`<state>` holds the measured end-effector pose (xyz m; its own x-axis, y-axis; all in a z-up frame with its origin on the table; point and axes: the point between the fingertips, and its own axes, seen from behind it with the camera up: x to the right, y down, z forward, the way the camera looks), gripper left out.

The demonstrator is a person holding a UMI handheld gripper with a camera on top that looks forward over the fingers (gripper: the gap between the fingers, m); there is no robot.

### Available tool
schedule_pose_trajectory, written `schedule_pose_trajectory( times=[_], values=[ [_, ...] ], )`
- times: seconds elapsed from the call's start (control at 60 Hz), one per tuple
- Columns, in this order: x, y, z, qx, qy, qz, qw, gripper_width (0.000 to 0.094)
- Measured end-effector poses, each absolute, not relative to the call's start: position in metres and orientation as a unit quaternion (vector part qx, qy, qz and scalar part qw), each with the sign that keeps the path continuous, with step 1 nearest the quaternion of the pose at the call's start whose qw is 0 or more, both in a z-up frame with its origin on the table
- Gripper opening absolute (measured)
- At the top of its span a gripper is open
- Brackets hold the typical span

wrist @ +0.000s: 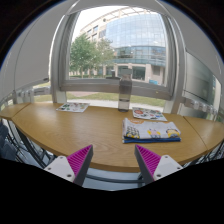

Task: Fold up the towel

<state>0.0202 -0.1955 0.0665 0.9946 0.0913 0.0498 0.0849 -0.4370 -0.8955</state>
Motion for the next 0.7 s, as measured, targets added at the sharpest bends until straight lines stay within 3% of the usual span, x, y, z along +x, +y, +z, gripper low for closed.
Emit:
schedule_pose_trajectory(
  times=[0.133, 0.333, 0.433, 0.6, 0.7],
  values=[
    [0.043, -0.144, 0.069, -0.846, -0.047, -0.026, 0.531, 0.0820],
    [0.035, -0.073, 0.072, -0.848, -0.041, -0.029, 0.528, 0.0669],
    [0.036, -0.049, 0.057, -0.860, -0.035, -0.027, 0.508, 0.0614],
    [0.037, -0.057, 0.016, -0.895, -0.049, -0.016, 0.443, 0.0404],
    [0.043, -0.053, 0.024, -0.891, -0.068, -0.031, 0.448, 0.0176]
  ],
)
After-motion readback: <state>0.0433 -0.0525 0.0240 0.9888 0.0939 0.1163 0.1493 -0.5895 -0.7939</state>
